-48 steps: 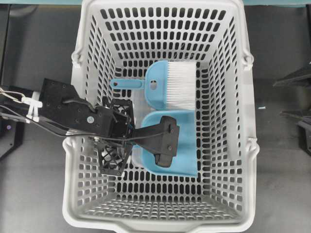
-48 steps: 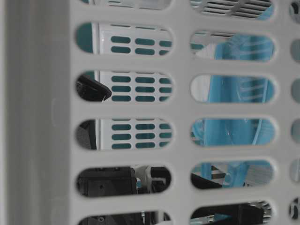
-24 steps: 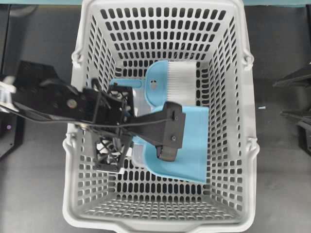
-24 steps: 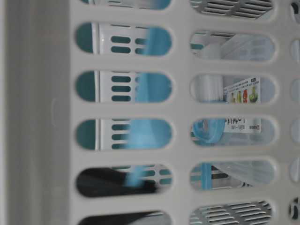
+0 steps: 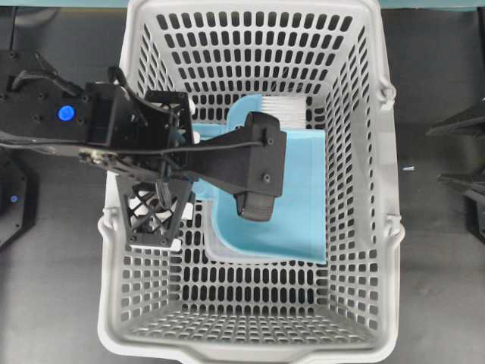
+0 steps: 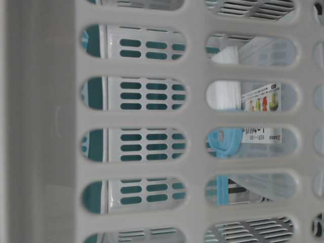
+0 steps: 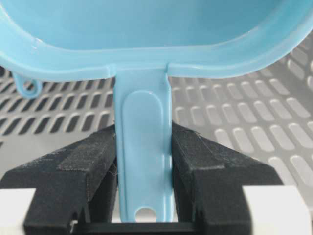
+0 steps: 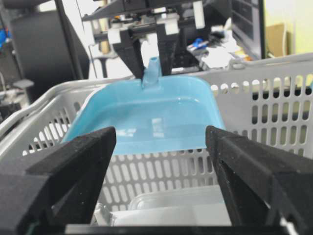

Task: Pick up the dustpan from the shopping basket with the left arm.
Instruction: 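Lift the gripped dustpan upward with the left gripper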

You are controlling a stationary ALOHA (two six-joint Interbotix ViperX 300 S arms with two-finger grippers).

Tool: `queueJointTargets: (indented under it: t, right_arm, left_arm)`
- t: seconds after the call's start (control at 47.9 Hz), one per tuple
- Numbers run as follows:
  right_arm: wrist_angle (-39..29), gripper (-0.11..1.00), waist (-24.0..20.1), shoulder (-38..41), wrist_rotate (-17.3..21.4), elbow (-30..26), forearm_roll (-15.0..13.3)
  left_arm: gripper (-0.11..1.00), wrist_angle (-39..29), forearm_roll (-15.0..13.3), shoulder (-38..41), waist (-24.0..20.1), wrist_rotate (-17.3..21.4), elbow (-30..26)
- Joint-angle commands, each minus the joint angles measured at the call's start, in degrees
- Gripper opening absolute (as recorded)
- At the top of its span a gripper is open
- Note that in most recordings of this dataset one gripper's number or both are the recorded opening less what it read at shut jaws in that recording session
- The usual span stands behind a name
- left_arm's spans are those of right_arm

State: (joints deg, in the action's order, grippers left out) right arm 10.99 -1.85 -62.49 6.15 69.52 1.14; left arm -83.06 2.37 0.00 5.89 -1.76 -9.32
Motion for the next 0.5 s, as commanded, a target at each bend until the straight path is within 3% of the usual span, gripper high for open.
queueJointTargets:
  t: [0.0, 0.48]
  right_arm:
    - [0.35, 0.72, -0.09, 0.18, 0.09, -0.44, 0.26]
    - [0.44, 0.72, -0.18, -0.35, 0.09, -0.35, 0.26]
  left_arm:
    - [0.28, 0.44, 0.26, -1.76, 0.09, -0.18, -0.97]
    - [0.28, 1.67, 0.18, -1.76, -0.88, -0.44, -0.88]
